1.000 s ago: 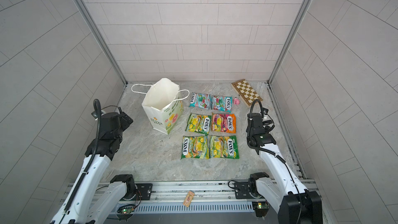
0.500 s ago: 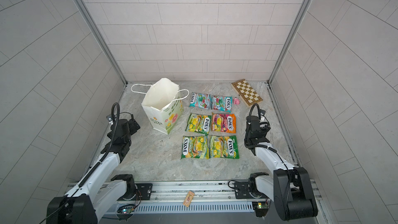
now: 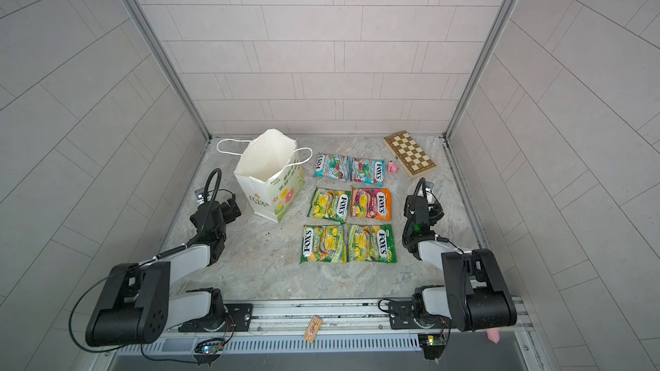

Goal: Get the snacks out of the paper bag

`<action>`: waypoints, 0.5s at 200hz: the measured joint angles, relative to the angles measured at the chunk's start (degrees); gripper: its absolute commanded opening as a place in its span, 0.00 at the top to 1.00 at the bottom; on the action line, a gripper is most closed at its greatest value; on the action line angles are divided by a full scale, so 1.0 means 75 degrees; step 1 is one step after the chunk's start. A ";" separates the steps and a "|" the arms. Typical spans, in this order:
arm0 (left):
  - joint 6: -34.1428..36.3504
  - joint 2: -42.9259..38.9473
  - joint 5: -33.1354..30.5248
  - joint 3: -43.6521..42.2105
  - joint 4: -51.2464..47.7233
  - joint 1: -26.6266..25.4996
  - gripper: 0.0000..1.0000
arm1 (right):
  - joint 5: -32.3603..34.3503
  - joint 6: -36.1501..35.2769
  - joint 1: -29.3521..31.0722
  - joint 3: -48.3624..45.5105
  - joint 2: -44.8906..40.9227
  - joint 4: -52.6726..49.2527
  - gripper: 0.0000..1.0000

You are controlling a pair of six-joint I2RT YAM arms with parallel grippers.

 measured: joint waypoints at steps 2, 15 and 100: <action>0.0017 0.0041 0.0023 0.0000 0.0076 0.0000 0.00 | -0.0023 -0.0015 0.0000 -0.0006 0.0032 0.0050 0.26; 0.0087 0.0230 0.0140 0.0003 0.0385 0.0000 0.00 | -0.0146 -0.0152 0.0003 -0.0038 0.0181 0.0388 0.25; 0.0501 0.1314 0.0396 -0.0143 0.2209 0.0000 0.00 | -0.0781 -0.0647 0.0000 -0.0146 0.1014 0.2098 0.24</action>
